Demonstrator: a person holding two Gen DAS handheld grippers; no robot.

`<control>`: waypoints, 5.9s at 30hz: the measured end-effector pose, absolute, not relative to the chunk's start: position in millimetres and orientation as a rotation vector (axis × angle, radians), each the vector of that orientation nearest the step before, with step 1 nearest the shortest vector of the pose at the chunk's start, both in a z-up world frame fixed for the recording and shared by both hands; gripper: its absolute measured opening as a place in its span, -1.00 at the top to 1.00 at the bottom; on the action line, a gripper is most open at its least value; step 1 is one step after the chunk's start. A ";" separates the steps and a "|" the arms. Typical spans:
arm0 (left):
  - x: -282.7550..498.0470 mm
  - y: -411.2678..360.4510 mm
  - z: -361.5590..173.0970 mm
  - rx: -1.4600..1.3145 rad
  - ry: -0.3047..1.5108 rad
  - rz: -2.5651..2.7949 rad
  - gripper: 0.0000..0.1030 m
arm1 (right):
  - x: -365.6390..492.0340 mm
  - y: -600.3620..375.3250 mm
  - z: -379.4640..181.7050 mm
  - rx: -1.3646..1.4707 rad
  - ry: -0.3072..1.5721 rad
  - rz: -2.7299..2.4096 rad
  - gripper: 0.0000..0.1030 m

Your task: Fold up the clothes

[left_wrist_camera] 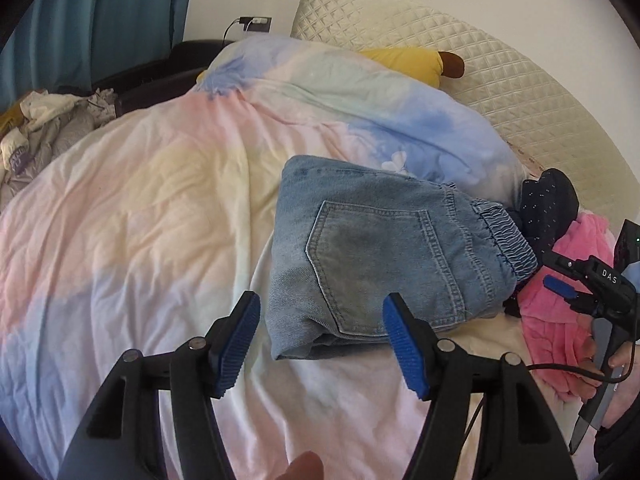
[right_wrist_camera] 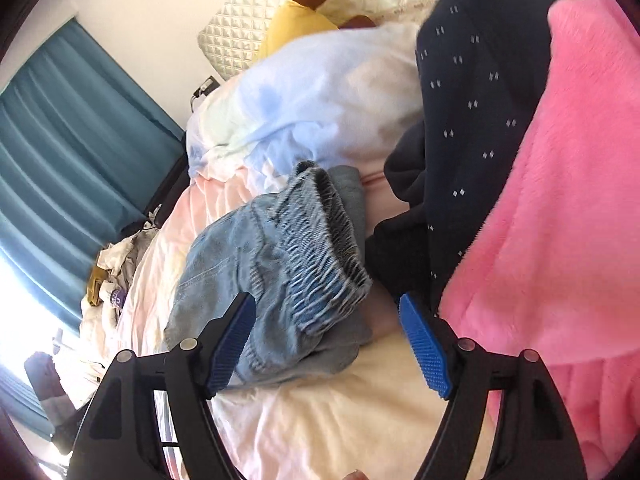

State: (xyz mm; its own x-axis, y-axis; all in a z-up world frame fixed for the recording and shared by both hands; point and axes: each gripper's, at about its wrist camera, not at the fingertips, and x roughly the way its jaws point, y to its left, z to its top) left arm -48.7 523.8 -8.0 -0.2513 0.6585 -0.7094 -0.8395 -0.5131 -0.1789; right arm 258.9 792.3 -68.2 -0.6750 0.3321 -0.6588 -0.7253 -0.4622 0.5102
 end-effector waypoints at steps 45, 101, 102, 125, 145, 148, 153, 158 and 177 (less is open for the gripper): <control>106.5 284.2 114.1 -0.722 0.306 2.122 -0.28 | 268.0 452.2 115.5 -0.648 0.444 2.309 -0.47; 117.4 256.3 106.9 -0.681 0.306 2.163 -0.28 | 263.7 414.5 94.2 -0.662 0.368 2.212 -0.47; 117.3 256.5 106.6 -0.682 0.306 2.163 -0.28 | 264.0 414.2 94.2 -0.661 0.367 2.214 -0.47; 123.5 258.7 99.6 -0.719 0.321 2.139 -0.28 | 231.6 435.1 70.3 -0.690 0.364 2.181 -0.47; 37.0 236.8 47.2 -0.838 0.273 2.366 -0.28 | 205.3 393.8 95.2 -0.692 0.369 2.329 -0.47; 36.8 231.7 49.0 -0.862 0.251 2.352 -0.28 | 198.6 381.7 97.7 -0.687 0.321 2.356 -0.47; 48.3 214.5 74.2 -0.842 0.223 2.355 -0.28 | 167.1 390.6 77.0 -0.720 0.322 2.344 -0.47; 54.6 191.9 98.7 -0.853 0.179 2.365 -0.28 | 117.4 399.9 54.5 -0.785 0.343 2.350 -0.47; 102.2 179.6 132.2 -0.839 0.224 2.421 -0.28 | -3.8 336.4 10.0 -0.871 0.340 2.493 -0.47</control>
State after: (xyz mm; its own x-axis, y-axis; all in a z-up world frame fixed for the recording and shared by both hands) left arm 102.2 179.6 132.2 -0.6461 0.4557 -0.6123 -0.5602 -0.8280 -0.0250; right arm -3.8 336.4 10.0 -0.6856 0.3527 -0.6368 -0.5103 -0.8567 0.0748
